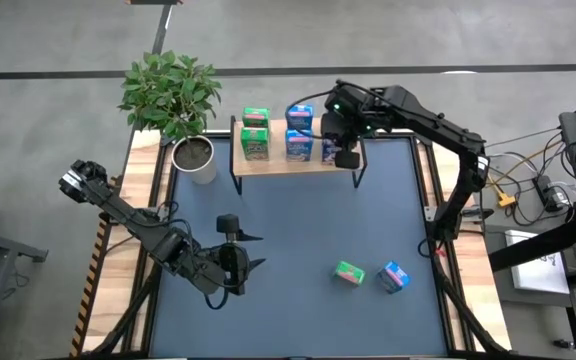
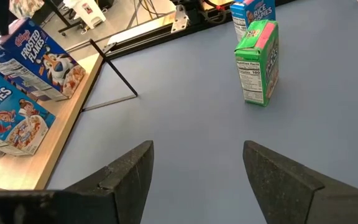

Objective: Stack cereal on shelf
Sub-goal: Put the blue cereal box on the shelf

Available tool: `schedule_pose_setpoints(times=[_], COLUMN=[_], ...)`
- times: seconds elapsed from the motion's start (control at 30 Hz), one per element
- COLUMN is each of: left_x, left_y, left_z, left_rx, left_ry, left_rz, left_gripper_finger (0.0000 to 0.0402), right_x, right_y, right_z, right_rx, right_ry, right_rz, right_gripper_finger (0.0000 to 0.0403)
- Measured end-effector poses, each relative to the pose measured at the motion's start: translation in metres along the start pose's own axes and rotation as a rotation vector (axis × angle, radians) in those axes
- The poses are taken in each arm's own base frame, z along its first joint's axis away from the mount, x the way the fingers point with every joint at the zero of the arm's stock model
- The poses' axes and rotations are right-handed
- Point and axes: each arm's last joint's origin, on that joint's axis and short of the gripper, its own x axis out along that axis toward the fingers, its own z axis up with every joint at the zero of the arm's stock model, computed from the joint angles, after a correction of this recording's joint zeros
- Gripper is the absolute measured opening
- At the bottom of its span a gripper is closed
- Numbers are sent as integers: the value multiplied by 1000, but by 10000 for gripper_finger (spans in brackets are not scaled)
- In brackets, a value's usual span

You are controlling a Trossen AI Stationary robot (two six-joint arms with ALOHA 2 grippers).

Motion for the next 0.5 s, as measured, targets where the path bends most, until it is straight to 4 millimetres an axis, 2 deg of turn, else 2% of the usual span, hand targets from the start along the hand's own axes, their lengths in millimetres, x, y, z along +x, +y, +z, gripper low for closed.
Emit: schedule_pose_setpoints(times=[0.17,0.5], left_x=[0,0], left_y=[0,0], left_z=[0,0], left_rx=[0,0], left_ry=[0,0], left_rz=[0,0], left_gripper_finger=[231,231], right_x=[6,3], right_y=[2,3], right_z=[-2,-7], right_rx=[-7,-49], right_ry=[26,74], right_rz=[13,28], right_gripper_finger=[9,9])
